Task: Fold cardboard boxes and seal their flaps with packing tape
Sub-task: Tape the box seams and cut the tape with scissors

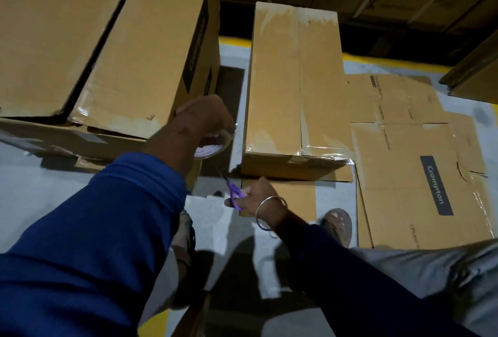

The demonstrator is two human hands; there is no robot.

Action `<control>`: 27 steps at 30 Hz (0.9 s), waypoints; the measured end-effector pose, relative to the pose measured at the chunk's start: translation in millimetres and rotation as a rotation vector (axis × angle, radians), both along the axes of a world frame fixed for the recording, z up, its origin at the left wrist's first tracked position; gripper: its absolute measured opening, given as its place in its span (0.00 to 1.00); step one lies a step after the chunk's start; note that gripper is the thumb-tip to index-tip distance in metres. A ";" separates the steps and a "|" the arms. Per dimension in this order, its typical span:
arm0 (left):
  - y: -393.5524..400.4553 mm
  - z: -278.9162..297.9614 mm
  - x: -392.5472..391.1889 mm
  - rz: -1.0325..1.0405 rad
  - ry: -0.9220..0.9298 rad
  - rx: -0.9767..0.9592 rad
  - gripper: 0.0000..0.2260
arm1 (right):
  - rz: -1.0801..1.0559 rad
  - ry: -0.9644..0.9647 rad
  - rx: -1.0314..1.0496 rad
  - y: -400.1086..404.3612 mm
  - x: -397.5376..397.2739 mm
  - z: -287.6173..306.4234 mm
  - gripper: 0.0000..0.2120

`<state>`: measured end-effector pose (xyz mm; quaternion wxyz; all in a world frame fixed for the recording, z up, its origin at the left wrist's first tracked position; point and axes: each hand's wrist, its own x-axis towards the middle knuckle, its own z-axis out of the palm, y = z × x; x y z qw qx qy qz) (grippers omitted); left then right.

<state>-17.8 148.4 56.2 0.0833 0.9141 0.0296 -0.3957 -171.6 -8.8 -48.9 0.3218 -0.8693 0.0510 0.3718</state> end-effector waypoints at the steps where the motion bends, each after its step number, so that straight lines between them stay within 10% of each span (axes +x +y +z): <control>1: 1.6 10.8 -1.7 0.000 -0.013 -0.045 0.11 | 0.048 -0.077 -0.011 -9.8 -0.4 11.0 0.19; 12: 24.4 124.6 -98.2 0.459 -0.261 -0.577 0.09 | -0.117 -0.472 -0.418 -112.7 93.5 107.2 0.17; 27: 33.9 117.0 -75.2 0.390 -0.299 -0.491 0.10 | 0.193 -0.470 -0.612 -90.1 160.9 78.8 0.09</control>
